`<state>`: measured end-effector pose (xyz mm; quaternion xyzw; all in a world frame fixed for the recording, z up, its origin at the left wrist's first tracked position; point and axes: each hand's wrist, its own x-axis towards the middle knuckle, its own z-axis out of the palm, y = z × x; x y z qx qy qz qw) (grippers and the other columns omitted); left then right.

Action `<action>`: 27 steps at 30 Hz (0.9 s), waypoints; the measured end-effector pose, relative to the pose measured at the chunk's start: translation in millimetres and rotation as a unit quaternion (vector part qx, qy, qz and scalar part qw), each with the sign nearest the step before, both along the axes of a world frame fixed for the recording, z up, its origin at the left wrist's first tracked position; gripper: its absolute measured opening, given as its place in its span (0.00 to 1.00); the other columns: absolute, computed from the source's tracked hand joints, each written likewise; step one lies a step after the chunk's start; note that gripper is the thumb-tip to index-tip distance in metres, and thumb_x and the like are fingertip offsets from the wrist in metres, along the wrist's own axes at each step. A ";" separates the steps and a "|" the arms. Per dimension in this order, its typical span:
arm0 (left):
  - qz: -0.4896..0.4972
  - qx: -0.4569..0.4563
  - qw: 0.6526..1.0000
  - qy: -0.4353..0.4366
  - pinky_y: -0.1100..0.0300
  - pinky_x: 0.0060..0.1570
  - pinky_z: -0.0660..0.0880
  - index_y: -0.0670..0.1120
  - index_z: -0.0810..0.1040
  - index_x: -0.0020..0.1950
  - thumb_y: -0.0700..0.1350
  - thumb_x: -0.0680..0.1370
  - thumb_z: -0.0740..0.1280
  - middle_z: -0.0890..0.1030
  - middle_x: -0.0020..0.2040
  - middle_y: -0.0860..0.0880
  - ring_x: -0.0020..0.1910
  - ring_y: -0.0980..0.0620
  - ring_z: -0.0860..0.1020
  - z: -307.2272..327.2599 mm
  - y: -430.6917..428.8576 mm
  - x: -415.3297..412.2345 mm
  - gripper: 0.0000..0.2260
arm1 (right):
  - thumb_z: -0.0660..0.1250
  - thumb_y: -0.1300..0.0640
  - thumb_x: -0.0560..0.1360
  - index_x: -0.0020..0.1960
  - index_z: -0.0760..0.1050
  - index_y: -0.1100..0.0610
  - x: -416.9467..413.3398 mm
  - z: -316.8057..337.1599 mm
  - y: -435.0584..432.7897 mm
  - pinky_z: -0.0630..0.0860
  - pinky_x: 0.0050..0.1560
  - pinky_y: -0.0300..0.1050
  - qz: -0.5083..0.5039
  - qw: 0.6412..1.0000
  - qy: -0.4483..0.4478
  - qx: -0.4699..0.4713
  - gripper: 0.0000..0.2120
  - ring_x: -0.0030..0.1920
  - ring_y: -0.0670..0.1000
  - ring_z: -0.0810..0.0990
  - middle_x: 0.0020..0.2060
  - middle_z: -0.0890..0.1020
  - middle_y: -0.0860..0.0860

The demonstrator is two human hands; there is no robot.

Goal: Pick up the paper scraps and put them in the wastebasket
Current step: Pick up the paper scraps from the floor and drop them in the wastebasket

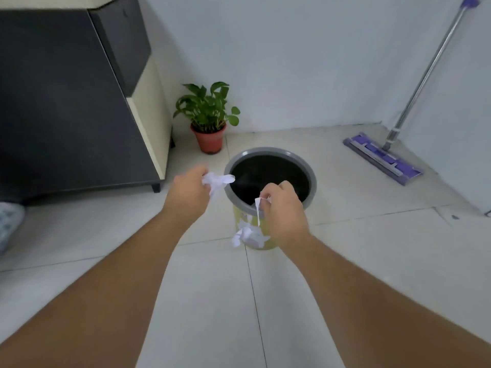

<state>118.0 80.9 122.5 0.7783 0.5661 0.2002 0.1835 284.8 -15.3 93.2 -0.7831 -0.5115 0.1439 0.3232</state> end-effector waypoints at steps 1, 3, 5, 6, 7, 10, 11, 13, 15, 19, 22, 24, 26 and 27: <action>-0.001 0.012 1.000 -0.016 0.55 0.34 0.68 0.43 0.72 0.47 0.38 0.76 0.60 0.76 0.40 0.44 0.39 0.43 0.73 15.6 4.3 7.7 0.03 | 0.60 0.59 0.78 0.49 0.75 0.57 6.1 16.4 8.0 0.70 0.41 0.45 -0.018 1.000 0.017 0.011 0.06 0.40 0.52 0.72 0.48 0.73 0.51; -0.012 0.029 0.998 -0.046 0.53 0.38 0.69 0.44 0.72 0.47 0.38 0.77 0.60 0.77 0.42 0.44 0.42 0.43 0.74 44.4 10.4 25.9 0.02 | 0.59 0.60 0.78 0.47 0.76 0.56 19.2 45.8 21.8 0.73 0.41 0.49 -0.043 0.999 0.002 0.033 0.07 0.39 0.53 0.75 0.49 0.73 0.52; -0.017 0.037 0.997 -0.071 0.54 0.39 0.70 0.44 0.73 0.50 0.39 0.78 0.61 0.76 0.43 0.46 0.42 0.45 0.74 67.0 13.5 44.6 0.03 | 0.60 0.60 0.79 0.49 0.77 0.56 30.7 68.3 31.5 0.76 0.47 0.52 -0.044 0.996 -0.047 0.059 0.07 0.42 0.56 0.77 0.51 0.73 0.54; -0.021 0.040 0.996 -0.078 0.54 0.39 0.70 0.44 0.72 0.50 0.39 0.78 0.61 0.75 0.43 0.46 0.42 0.45 0.74 74.3 14.4 53.1 0.03 | 0.60 0.60 0.79 0.49 0.77 0.56 35.8 77.3 35.4 0.77 0.48 0.52 -0.044 0.995 -0.052 0.066 0.07 0.42 0.57 0.78 0.51 0.73 0.54; -0.024 0.041 0.996 -0.080 0.54 0.38 0.69 0.44 0.72 0.48 0.38 0.78 0.61 0.75 0.42 0.46 0.41 0.45 0.74 79.6 14.3 60.7 0.02 | 0.60 0.59 0.79 0.49 0.76 0.56 40.6 83.4 38.5 0.77 0.48 0.53 -0.047 0.995 -0.052 0.069 0.06 0.42 0.57 0.78 0.51 0.73 0.54; -0.032 0.045 0.995 -0.081 0.55 0.38 0.68 0.42 0.72 0.47 0.37 0.77 0.61 0.75 0.41 0.46 0.41 0.45 0.73 86.0 13.9 81.0 0.02 | 0.61 0.59 0.79 0.48 0.76 0.55 54.7 91.0 43.7 0.76 0.46 0.51 -0.062 0.994 -0.051 0.067 0.05 0.42 0.56 0.77 0.49 0.72 0.54; -0.036 0.047 0.995 -0.083 0.56 0.38 0.68 0.42 0.72 0.47 0.37 0.77 0.61 0.75 0.41 0.46 0.41 0.46 0.72 85.7 14.8 87.0 0.02 | 0.61 0.59 0.78 0.48 0.76 0.56 59.2 91.3 44.7 0.75 0.45 0.50 -0.065 0.994 -0.054 0.070 0.05 0.42 0.56 0.77 0.49 0.72 0.53; -0.042 0.054 0.994 -0.085 0.57 0.36 0.68 0.43 0.69 0.43 0.37 0.77 0.61 0.74 0.38 0.47 0.39 0.46 0.71 83.8 17.9 97.8 0.03 | 0.61 0.60 0.78 0.48 0.76 0.56 67.5 89.2 45.9 0.74 0.44 0.49 -0.073 0.993 -0.056 0.073 0.05 0.41 0.56 0.76 0.48 0.71 0.53; -0.050 0.056 0.993 -0.087 0.57 0.33 0.67 0.44 0.68 0.42 0.36 0.76 0.61 0.73 0.35 0.48 0.38 0.46 0.71 79.1 22.2 107.4 0.05 | 0.61 0.60 0.78 0.48 0.76 0.56 75.5 83.2 47.7 0.72 0.43 0.48 -0.079 0.993 -0.056 0.068 0.05 0.40 0.55 0.75 0.47 0.70 0.52; -0.054 0.054 0.995 -0.072 0.55 0.37 0.67 0.46 0.69 0.44 0.36 0.75 0.62 0.74 0.40 0.47 0.39 0.46 0.72 59.8 27.9 124.8 0.05 | 0.60 0.60 0.78 0.48 0.76 0.55 88.5 66.4 52.5 0.72 0.43 0.48 -0.099 0.993 -0.046 0.047 0.06 0.40 0.54 0.74 0.47 0.69 0.51; -0.059 0.052 0.996 -0.052 0.55 0.36 0.67 0.45 0.71 0.46 0.37 0.75 0.61 0.75 0.40 0.46 0.38 0.45 0.72 37.8 33.6 130.9 0.04 | 0.59 0.60 0.78 0.49 0.76 0.56 92.4 52.7 59.6 0.70 0.42 0.46 -0.108 0.993 -0.034 0.031 0.07 0.39 0.52 0.72 0.48 0.70 0.52; -0.052 0.034 0.997 -0.040 0.53 0.38 0.72 0.45 0.72 0.50 0.37 0.75 0.61 0.78 0.44 0.44 0.40 0.43 0.75 24.3 39.0 133.7 0.07 | 0.58 0.61 0.78 0.51 0.76 0.58 95.3 44.9 67.3 0.70 0.42 0.46 -0.111 0.993 -0.023 0.021 0.08 0.38 0.52 0.71 0.50 0.70 0.53; -0.049 0.008 0.998 -0.024 0.50 0.42 0.76 0.46 0.73 0.53 0.36 0.74 0.60 0.79 0.48 0.43 0.43 0.42 0.77 12.4 45.6 139.5 0.10 | 0.58 0.61 0.78 0.54 0.76 0.61 100.0 37.6 77.9 0.69 0.42 0.45 -0.116 0.993 0.006 -0.010 0.10 0.36 0.51 0.71 0.52 0.71 0.56; -0.050 -0.005 0.999 -0.016 0.51 0.40 0.75 0.46 0.73 0.55 0.36 0.74 0.60 0.80 0.50 0.42 0.43 0.43 0.76 7.0 48.9 143.0 0.11 | 0.58 0.62 0.78 0.56 0.75 0.63 102.0 34.6 83.3 0.68 0.40 0.44 -0.119 0.992 0.031 -0.033 0.11 0.35 0.51 0.70 0.54 0.73 0.58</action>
